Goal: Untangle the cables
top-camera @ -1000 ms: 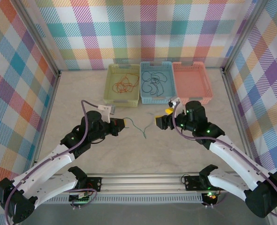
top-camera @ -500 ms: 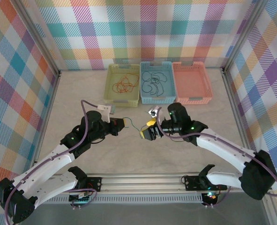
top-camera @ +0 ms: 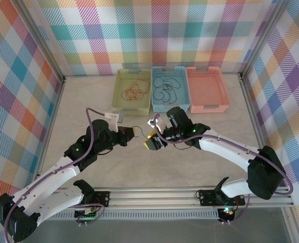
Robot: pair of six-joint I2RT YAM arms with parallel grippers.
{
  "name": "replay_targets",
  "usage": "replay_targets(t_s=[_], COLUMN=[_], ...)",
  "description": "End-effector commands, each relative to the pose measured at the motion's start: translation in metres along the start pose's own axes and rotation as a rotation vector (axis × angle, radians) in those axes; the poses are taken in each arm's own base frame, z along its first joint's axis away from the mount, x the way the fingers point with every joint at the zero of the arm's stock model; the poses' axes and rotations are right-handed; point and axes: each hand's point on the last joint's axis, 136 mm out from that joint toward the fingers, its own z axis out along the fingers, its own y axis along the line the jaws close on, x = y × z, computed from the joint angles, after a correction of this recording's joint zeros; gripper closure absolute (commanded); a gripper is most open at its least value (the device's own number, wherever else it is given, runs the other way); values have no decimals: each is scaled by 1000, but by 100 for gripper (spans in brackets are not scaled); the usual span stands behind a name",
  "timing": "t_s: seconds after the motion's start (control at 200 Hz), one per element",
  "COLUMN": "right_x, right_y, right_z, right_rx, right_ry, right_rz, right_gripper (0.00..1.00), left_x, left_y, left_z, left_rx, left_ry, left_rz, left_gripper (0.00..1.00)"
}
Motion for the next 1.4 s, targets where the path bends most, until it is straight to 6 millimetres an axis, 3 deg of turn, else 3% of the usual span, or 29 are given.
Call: replay_targets(t_s=[0.0,0.1,0.215,0.26,0.365,0.4,0.42,0.48,0.515,0.57,0.655,0.745,0.975,1.24,1.395], right_x=[-1,1,2,1,-6,-10,-13,-22,-27,-36,-53,-71,-100,-104,-102], right_y=[3,-1,0,1,3,2,1,-3,-4,-9,-22,-47,-129,-229,-275], right_z=[0,1,3,2,-3,-7,-10,-20,-27,-40,-65,-100,-186,-238,-248], right_rx=[-8,11,9,8,24,42,57,109,131,168,235,321,591,839,880], right_ry=[16,34,46,41,0,-21,-35,-79,-102,-145,-229,-328,-529,-564,-565], right_rz=[-11,1,-3,-13,-43,-52,-55,-59,-63,-60,-37,36,272,469,554], right_gripper=[46,43,54,64,100,100,100,100,100,100,100,100,100,100,100], left_x=[-18,-22,-25,-25,-23,-22,-21,-21,-21,-21,-22,-22,-19,-11,-11], left_y=[-17,-22,-26,-26,-22,-19,-17,-11,-7,0,11,28,52,59,59], left_z=[-11,-15,-20,-20,-20,-20,-20,-22,-23,-27,-37,-50,-69,-69,-70], left_rx=[37,56,70,68,52,42,33,2,-19,-57,-119,-214,-310,-334,-327], left_ry=[-52,-61,-68,-70,-69,-70,-71,-79,-84,-95,-117,-150,-210,-189,-200], left_rz=[19,17,18,19,17,16,15,13,15,20,29,32,32,45,52], left_gripper=[100,100,100,100,100,100,91,49,32,17,7,0,0,0,0])
